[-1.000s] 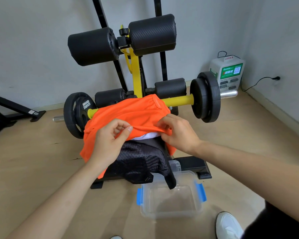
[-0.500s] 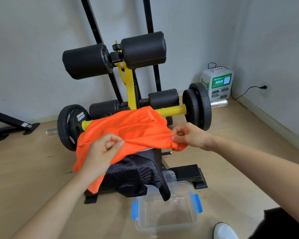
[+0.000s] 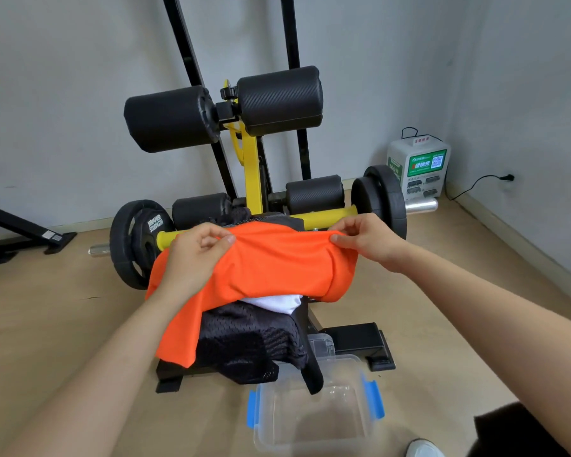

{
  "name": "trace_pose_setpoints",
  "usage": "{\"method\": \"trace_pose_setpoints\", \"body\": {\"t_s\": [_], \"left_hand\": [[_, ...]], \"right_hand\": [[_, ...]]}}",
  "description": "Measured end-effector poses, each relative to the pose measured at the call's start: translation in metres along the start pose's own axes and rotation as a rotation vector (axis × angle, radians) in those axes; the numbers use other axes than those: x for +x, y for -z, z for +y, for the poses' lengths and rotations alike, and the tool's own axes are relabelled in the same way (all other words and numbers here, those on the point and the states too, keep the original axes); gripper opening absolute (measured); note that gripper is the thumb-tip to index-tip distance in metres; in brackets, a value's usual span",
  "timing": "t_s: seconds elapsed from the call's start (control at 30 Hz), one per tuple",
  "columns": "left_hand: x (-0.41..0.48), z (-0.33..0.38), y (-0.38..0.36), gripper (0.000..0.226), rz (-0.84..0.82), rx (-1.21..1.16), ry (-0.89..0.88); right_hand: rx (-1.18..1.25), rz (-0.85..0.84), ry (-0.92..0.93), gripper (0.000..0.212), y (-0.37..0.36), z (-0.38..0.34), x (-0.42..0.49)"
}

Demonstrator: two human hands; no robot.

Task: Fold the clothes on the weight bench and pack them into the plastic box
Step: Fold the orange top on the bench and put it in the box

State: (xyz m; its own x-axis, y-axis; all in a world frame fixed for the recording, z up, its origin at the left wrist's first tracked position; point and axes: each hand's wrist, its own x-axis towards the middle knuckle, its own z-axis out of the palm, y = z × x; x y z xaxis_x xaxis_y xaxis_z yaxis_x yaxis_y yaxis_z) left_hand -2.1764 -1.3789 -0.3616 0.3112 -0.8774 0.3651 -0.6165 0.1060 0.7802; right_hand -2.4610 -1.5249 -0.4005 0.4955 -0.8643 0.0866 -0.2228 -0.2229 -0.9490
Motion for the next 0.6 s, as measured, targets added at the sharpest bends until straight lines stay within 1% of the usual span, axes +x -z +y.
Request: {"method": "trace_pose_setpoints", "body": {"t_s": [0.13,0.2,0.27,0.33,0.4,0.43,0.47,0.53,0.6], "left_hand": [[0.039,-0.01,-0.007,0.007,0.142,0.083,-0.022],[0.054,-0.012,-0.01,0.008,0.207,0.137,-0.02],[0.065,-0.014,-0.014,0.009,0.24,0.156,0.002],[0.072,-0.022,-0.02,0.008,0.22,0.202,0.037],[0.074,-0.032,-0.024,0.002,0.152,0.243,0.066],[0.073,-0.035,-0.025,0.004,0.108,0.241,0.078],[0.071,-0.038,-0.024,0.009,0.073,0.24,0.083],[0.068,-0.039,-0.017,0.019,0.032,0.246,0.066],[0.06,-0.037,-0.005,0.021,-0.001,0.24,0.023]], "right_hand": [[-0.109,0.201,0.047,0.01,-0.012,0.008,0.032],[-0.171,0.28,0.055,0.008,-0.018,0.01,0.047],[-0.233,0.379,0.057,0.006,-0.024,0.008,0.061],[-0.276,0.436,0.038,0.011,-0.03,0.009,0.072],[-0.317,0.389,-0.011,0.021,-0.037,0.012,0.077],[-0.345,0.348,-0.033,0.025,-0.04,0.014,0.078],[-0.368,0.321,-0.039,0.028,-0.043,0.016,0.078],[-0.365,0.301,-0.009,0.026,-0.045,0.013,0.076],[-0.321,0.278,0.054,0.019,-0.047,0.004,0.072]]}}
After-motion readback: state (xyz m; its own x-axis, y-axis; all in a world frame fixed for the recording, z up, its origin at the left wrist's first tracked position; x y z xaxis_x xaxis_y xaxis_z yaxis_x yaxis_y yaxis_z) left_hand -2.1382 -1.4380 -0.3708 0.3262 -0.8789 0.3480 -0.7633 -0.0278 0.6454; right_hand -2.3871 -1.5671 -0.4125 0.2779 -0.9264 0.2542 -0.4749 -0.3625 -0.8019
